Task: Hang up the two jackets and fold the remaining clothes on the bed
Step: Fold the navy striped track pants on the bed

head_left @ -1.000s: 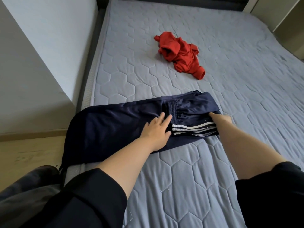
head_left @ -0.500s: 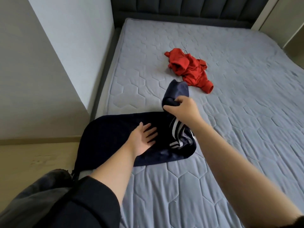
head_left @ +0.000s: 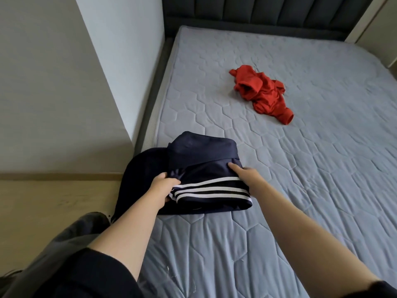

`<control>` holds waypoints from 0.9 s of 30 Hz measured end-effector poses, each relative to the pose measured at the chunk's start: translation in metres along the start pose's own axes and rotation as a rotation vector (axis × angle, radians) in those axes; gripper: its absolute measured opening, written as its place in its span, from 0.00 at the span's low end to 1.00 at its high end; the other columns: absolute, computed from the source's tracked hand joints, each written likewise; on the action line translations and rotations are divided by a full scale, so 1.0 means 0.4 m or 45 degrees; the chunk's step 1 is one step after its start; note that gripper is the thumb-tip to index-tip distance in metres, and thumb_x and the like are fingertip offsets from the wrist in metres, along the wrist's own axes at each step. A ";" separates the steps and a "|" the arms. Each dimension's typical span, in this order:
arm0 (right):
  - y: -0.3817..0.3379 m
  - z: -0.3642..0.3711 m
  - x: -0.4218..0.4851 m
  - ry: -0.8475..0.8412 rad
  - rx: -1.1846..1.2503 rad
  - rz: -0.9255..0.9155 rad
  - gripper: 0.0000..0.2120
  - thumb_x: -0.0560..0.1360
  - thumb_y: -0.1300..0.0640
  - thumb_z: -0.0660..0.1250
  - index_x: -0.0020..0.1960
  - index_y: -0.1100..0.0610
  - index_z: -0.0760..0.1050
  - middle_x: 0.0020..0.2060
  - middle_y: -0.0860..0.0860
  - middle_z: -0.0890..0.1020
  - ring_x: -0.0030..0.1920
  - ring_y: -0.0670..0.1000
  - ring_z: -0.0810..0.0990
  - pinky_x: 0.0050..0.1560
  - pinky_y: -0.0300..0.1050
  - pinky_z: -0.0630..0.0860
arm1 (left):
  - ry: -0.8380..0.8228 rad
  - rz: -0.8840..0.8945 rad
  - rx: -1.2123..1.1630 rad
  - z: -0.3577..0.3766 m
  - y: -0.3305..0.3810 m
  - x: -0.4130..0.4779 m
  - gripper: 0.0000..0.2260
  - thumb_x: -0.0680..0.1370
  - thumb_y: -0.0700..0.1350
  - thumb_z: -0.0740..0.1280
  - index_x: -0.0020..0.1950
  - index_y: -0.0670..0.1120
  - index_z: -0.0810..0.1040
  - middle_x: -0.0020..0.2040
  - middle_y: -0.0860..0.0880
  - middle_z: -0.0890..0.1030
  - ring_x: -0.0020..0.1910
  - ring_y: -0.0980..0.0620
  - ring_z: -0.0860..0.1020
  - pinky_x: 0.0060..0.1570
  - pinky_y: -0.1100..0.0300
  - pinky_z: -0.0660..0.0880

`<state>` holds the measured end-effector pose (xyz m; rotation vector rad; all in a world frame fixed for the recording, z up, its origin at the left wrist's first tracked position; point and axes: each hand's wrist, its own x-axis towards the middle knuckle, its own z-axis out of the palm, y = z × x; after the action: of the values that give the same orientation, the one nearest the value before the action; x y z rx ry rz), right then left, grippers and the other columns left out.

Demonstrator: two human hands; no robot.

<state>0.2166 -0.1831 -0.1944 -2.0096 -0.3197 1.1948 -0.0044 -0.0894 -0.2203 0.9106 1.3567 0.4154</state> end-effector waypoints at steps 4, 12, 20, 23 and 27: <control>-0.008 -0.004 -0.002 -0.033 0.067 -0.004 0.15 0.68 0.55 0.76 0.50 0.60 0.76 0.39 0.55 0.82 0.39 0.55 0.81 0.38 0.45 0.76 | -0.016 0.042 0.123 0.013 -0.015 -0.017 0.23 0.74 0.32 0.62 0.68 0.46 0.70 0.52 0.41 0.78 0.51 0.41 0.78 0.51 0.51 0.76; 0.029 -0.122 0.011 0.591 0.022 -0.354 0.09 0.71 0.55 0.70 0.47 0.60 0.76 0.34 0.50 0.78 0.44 0.57 0.80 0.41 0.45 0.71 | -0.159 0.240 0.159 0.185 -0.003 -0.059 0.33 0.74 0.34 0.65 0.75 0.50 0.57 0.59 0.47 0.74 0.56 0.47 0.75 0.54 0.55 0.74; 0.125 -0.134 -0.037 0.338 -0.792 -0.964 0.25 0.66 0.57 0.59 0.62 0.60 0.73 0.57 0.54 0.75 0.60 0.55 0.70 0.61 0.43 0.64 | 0.029 1.227 1.332 0.165 -0.060 -0.081 0.19 0.72 0.50 0.71 0.61 0.45 0.77 0.55 0.50 0.74 0.57 0.50 0.70 0.56 0.59 0.66; 0.155 -0.106 -0.040 0.360 -0.959 -0.979 0.22 0.65 0.63 0.63 0.60 0.61 0.75 0.55 0.55 0.76 0.58 0.57 0.71 0.62 0.48 0.66 | 0.093 1.398 1.434 0.136 -0.056 -0.084 0.10 0.68 0.41 0.75 0.48 0.42 0.81 0.46 0.48 0.77 0.46 0.46 0.75 0.45 0.54 0.73; 0.155 -0.086 -0.061 0.715 -0.851 -1.247 0.13 0.56 0.79 0.62 0.36 0.66 0.75 0.33 0.58 0.75 0.35 0.61 0.73 0.35 0.49 0.71 | 0.192 1.662 1.423 0.122 -0.032 -0.099 0.14 0.54 0.28 0.74 0.30 0.41 0.72 0.30 0.47 0.72 0.29 0.46 0.72 0.25 0.61 0.68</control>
<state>0.2224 -0.2551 -0.2139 -2.1404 -1.3354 -0.1243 0.0306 -0.1415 -0.2067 2.7456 0.8744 0.6938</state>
